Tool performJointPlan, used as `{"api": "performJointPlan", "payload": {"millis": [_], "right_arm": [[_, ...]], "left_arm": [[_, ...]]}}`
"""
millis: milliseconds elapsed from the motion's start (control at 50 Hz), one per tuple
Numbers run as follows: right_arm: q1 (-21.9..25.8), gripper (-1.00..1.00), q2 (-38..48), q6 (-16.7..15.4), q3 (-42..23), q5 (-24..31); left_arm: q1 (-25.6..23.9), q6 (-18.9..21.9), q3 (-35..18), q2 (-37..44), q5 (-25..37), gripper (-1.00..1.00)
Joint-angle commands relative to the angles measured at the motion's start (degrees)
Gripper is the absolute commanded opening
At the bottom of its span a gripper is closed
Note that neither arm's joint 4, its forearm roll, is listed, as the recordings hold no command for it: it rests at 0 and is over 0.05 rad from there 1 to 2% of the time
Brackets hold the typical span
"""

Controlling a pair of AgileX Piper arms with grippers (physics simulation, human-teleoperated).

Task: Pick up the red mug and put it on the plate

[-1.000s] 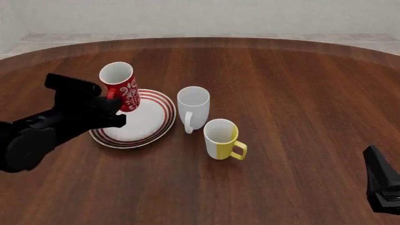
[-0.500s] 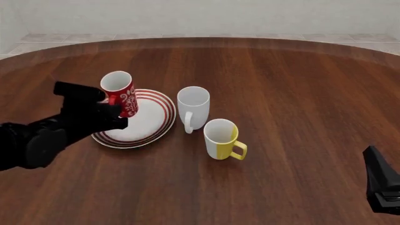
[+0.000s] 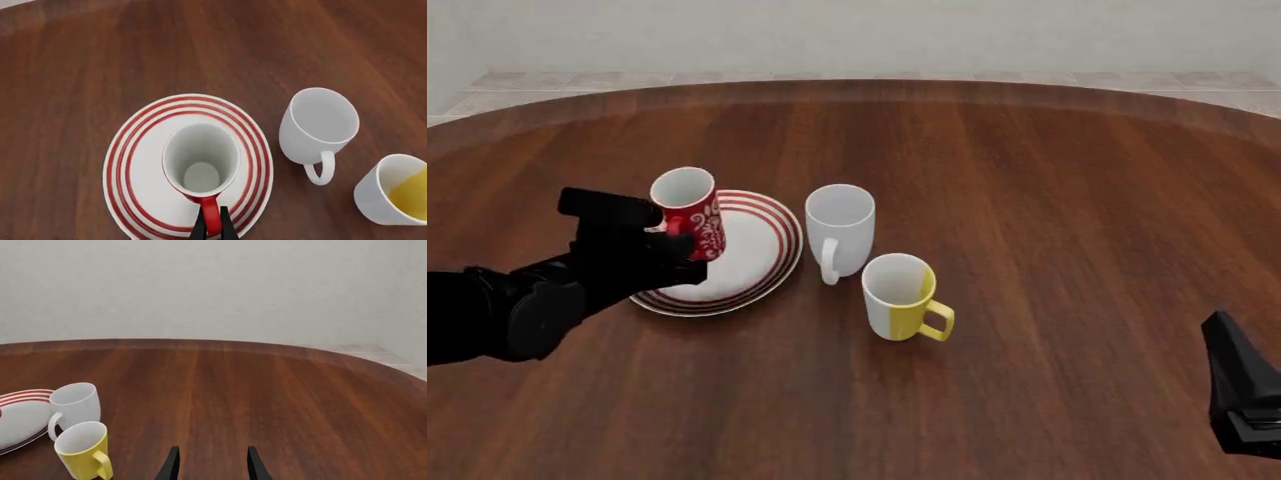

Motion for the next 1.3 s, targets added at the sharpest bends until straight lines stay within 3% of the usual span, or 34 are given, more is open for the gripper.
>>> {"api": "performJointPlan", "payload": {"millis": [20, 1300], "right_arm": [[0.0, 1.0, 0.0, 0.1, 0.0, 0.0], [0.0, 1.0, 0.0, -0.2, 0.0, -0.1]], "left_arm": [[0.0, 0.2, 0.1, 2.3, -1.7, -1.0], [0.8, -0.4, -0.3, 8.9, -5.0, -1.0]]}}
